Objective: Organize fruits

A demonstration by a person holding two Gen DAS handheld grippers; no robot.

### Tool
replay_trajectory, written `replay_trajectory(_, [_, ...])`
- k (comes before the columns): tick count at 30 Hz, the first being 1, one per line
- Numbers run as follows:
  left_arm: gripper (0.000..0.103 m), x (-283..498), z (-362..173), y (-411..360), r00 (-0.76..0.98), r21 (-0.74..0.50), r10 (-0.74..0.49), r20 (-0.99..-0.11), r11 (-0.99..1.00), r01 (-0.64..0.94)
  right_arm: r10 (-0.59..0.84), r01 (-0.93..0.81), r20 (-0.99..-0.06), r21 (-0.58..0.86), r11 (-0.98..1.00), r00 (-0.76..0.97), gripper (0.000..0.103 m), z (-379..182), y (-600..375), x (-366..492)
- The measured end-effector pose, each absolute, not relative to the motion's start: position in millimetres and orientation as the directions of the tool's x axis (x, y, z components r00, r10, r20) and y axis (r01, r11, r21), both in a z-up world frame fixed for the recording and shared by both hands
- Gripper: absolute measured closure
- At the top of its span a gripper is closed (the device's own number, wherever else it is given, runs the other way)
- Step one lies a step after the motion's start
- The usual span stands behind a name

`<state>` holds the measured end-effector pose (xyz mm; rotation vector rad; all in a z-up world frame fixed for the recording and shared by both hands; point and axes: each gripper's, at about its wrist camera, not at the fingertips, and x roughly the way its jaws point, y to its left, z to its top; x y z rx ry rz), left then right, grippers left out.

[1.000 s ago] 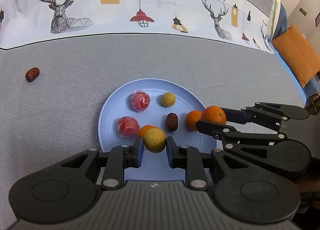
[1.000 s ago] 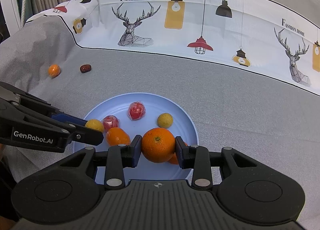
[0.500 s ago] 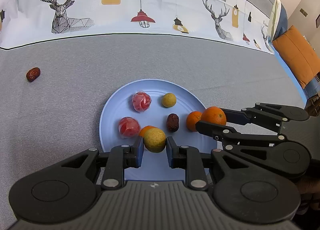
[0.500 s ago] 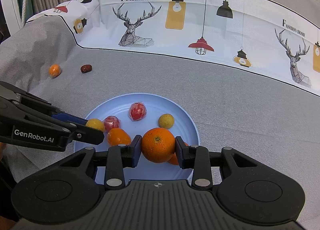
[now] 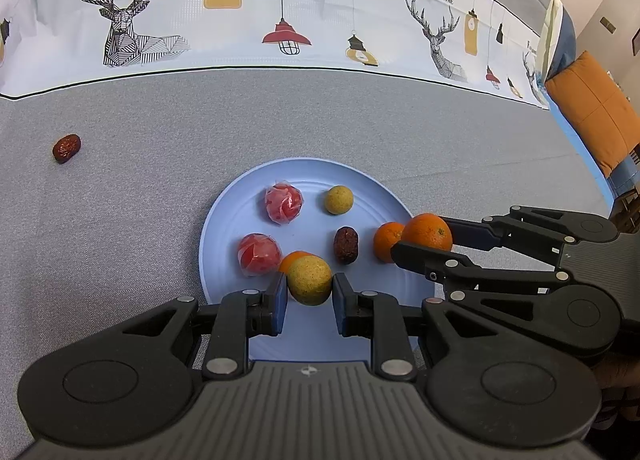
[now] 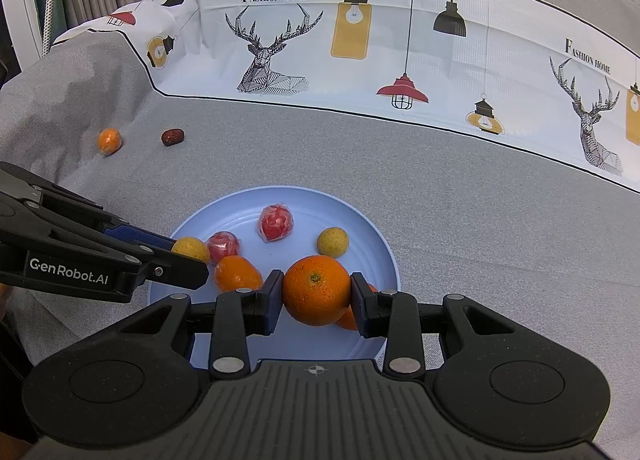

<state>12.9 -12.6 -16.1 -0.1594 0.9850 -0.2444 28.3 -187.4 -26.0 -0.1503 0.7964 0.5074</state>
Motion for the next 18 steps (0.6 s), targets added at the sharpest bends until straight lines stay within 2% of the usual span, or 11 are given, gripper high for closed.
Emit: replay_trajectory(18, [0.077, 13.6, -16.8, -11.1, 0.531, -0.244, -0.272, -0.803, 0.962, 0.124, 0.377, -0.488, -0.717, 0.058, 0.871, 0.586, 0.066, -24.8, -186.9, 27.8])
